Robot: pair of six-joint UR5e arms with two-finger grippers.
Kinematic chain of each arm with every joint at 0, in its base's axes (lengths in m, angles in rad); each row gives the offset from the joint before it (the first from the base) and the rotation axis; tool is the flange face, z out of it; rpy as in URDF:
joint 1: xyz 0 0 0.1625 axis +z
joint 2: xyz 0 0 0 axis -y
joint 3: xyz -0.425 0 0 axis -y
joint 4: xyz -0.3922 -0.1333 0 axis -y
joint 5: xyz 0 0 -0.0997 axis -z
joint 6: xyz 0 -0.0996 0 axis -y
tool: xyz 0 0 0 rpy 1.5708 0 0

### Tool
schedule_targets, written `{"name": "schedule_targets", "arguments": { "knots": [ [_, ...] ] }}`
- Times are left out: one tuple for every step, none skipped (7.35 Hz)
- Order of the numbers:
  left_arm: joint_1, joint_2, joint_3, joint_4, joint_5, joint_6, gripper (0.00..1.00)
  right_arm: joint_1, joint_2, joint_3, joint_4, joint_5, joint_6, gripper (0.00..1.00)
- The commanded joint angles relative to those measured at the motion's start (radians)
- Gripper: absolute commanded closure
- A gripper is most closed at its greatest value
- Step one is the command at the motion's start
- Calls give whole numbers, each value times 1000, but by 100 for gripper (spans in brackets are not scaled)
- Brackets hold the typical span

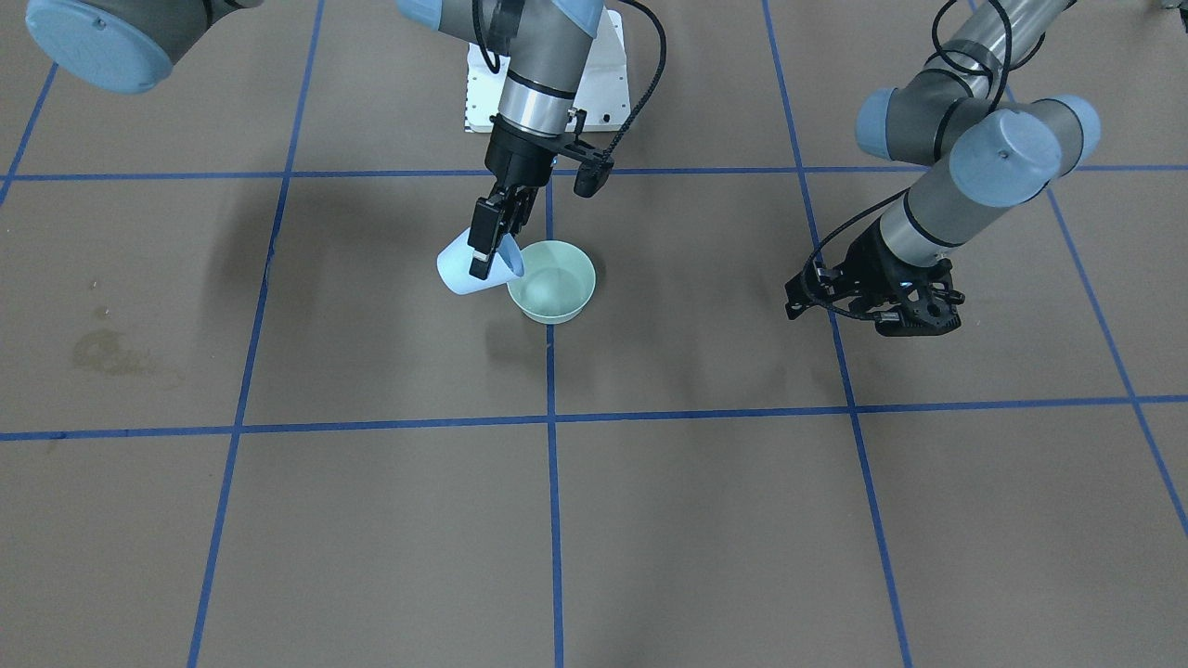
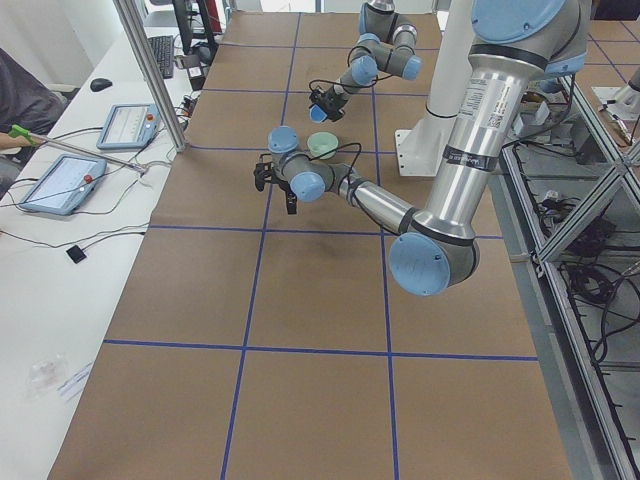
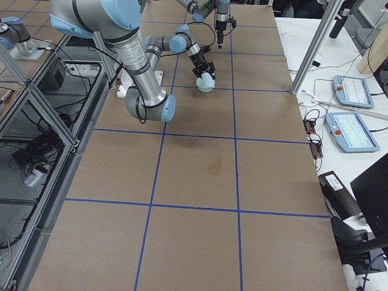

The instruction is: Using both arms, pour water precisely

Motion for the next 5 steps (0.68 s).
{"name": "schedule_targets", "arguments": {
  "knots": [
    [-1, 0, 4, 0, 0, 0, 0, -23, 39, -47, -77, -32, -9, 74],
    [-1, 2, 4, 0, 0, -2, 0, -39, 53, -77, -104, -58, -7, 74],
    [-1, 2, 4, 0, 0, -2, 0, -54, 100, -109, -182, -89, -7, 74],
    [-1, 2, 9, 0, 0, -2, 0, -60, 126, -133, -216, -89, -6, 74],
    [-1, 2, 13, 0, -2, -2, 0, -66, 137, -162, -232, -93, -3, 74]
  ]
}}
